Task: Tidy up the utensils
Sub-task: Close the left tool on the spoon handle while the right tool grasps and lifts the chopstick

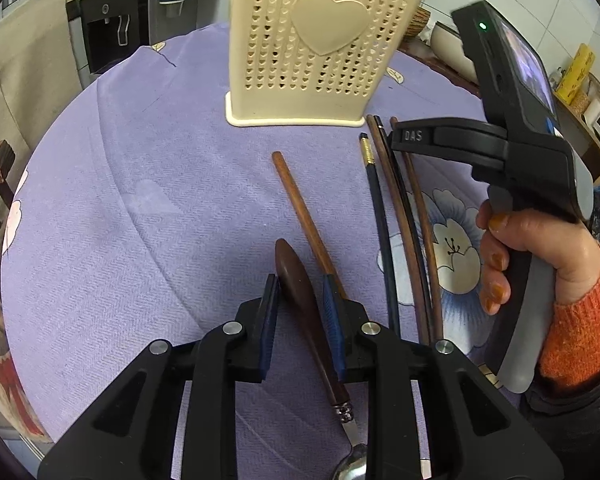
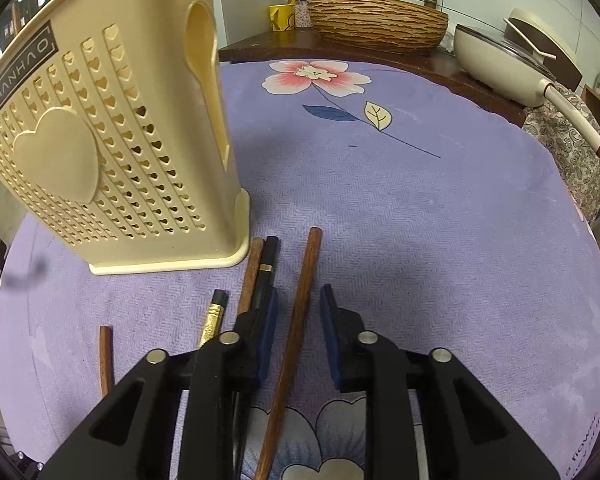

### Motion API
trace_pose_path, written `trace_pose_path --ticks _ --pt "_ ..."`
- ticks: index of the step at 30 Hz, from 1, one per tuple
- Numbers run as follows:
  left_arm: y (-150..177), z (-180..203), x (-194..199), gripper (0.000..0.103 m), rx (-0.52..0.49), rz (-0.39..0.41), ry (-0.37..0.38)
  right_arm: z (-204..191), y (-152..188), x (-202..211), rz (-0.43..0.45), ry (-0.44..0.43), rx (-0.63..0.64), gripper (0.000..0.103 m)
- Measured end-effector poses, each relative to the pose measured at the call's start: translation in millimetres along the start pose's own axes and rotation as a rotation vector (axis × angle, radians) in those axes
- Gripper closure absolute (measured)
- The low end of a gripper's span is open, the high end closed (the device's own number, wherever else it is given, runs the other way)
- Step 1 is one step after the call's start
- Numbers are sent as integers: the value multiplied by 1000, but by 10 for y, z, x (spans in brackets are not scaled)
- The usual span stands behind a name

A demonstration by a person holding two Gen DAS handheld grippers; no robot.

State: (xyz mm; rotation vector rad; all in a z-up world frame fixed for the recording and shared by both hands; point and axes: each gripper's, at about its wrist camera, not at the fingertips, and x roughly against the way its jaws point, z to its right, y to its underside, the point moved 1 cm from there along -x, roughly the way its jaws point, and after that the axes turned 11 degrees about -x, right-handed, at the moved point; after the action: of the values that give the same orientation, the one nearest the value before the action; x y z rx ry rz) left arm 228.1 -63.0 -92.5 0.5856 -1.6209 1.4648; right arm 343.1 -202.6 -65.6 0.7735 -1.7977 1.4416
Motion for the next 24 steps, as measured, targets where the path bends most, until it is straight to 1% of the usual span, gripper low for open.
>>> trace_pose_path --ticks 1,4,8,19,24 --pt "3 20 -3 83 -9 1 -8 -18 5 1 1 2 7 94" --pt "0 44 -6 84 -21 5 -13 -6 5 1 2 -3 3 94" --pt "-17 4 -15 84 -8 2 5 29 -6 1 -7 -24 -9 94" --pt "-68 -68 -36 87 0 -1 17 11 6 -2 0 -18 10 94" --pt "-77 -84 -37 87 1 0 17 47 39 27 1 -52 -1 94"
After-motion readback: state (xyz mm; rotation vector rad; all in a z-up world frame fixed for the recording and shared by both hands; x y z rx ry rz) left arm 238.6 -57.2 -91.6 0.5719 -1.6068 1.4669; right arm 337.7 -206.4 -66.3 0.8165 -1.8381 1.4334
